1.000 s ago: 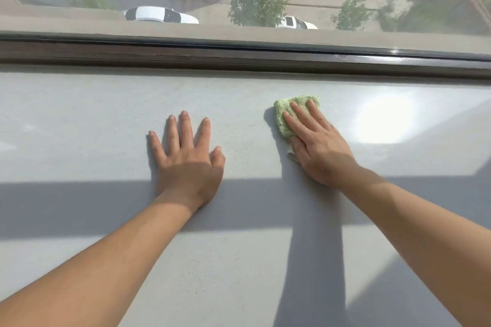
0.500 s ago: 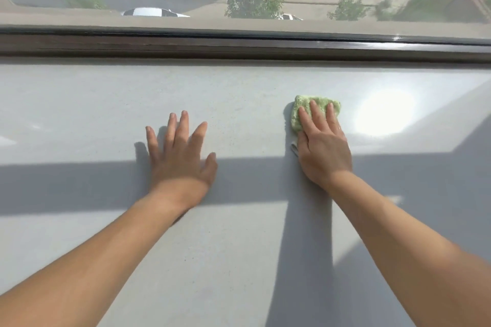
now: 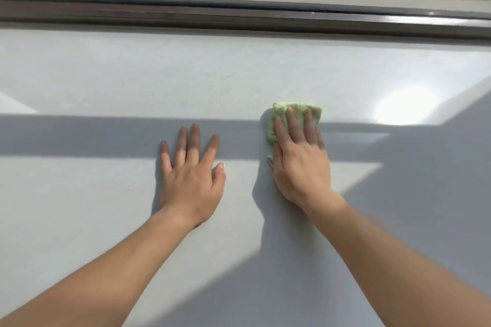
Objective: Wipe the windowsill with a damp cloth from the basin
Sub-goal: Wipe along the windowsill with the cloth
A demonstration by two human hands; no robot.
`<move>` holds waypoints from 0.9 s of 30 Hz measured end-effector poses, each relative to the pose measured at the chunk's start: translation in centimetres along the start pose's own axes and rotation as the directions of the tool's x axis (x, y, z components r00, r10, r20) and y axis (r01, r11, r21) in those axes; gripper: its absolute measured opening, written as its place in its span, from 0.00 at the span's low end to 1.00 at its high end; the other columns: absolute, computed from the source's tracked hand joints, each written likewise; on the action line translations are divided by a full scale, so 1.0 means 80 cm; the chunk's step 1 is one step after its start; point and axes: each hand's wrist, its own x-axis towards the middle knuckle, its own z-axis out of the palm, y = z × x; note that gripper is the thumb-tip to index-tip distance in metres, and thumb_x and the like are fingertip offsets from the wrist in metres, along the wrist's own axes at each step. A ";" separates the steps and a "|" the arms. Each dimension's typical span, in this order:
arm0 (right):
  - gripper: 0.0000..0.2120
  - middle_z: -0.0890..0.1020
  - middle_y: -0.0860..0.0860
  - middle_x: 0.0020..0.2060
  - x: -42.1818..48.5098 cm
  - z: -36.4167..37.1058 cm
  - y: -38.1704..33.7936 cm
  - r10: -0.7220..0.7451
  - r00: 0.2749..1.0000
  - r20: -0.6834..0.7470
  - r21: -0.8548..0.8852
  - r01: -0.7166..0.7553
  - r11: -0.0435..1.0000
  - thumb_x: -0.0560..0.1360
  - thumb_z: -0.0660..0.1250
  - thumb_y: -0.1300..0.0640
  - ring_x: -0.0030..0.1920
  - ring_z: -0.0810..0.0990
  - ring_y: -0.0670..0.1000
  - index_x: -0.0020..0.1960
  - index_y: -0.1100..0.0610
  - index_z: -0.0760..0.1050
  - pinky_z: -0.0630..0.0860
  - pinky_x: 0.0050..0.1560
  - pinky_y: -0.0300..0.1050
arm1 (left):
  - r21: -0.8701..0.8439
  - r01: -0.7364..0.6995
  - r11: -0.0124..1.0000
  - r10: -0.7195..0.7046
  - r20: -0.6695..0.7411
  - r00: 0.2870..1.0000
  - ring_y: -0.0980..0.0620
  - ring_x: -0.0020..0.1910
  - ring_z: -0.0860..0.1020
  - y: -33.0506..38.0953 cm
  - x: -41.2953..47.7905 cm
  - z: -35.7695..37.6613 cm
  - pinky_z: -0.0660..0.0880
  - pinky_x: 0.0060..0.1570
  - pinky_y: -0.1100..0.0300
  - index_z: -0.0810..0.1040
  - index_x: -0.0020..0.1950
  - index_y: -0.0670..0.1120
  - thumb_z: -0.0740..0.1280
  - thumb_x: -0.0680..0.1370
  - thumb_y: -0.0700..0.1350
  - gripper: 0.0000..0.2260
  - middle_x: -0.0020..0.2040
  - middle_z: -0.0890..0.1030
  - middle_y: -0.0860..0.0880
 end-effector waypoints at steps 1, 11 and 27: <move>0.31 0.58 0.53 0.79 -0.021 0.003 -0.010 -0.117 0.993 0.027 -0.015 0.118 0.993 0.76 0.56 0.49 0.79 0.49 0.62 0.78 0.53 0.59 0.53 0.77 0.57 | -0.002 -0.001 1.000 0.001 -0.005 1.000 0.47 0.80 0.38 0.000 0.000 0.000 0.37 0.75 0.39 0.47 0.81 0.55 0.41 0.79 0.58 0.29 0.82 0.42 0.45; 0.32 0.58 0.51 0.79 -0.058 -0.008 0.015 0.077 0.997 -0.019 0.064 -0.076 0.995 0.75 0.48 0.46 0.79 0.49 0.61 0.78 0.51 0.59 0.53 0.77 0.59 | 0.006 0.001 1.000 -0.001 -0.038 0.999 0.49 0.80 0.37 -0.001 -0.001 0.002 0.37 0.76 0.40 0.47 0.81 0.56 0.43 0.81 0.57 0.28 0.82 0.42 0.46; 0.30 0.56 0.51 0.80 -0.223 0.009 -0.049 -0.250 0.964 0.088 0.018 0.250 0.968 0.77 0.55 0.49 0.79 0.47 0.60 0.78 0.52 0.59 0.53 0.77 0.59 | -0.276 -0.140 0.951 0.073 -0.239 0.968 0.46 0.75 0.62 0.002 -0.019 -0.003 0.45 0.76 0.37 0.72 0.69 0.46 0.56 0.79 0.51 0.21 0.72 0.71 0.44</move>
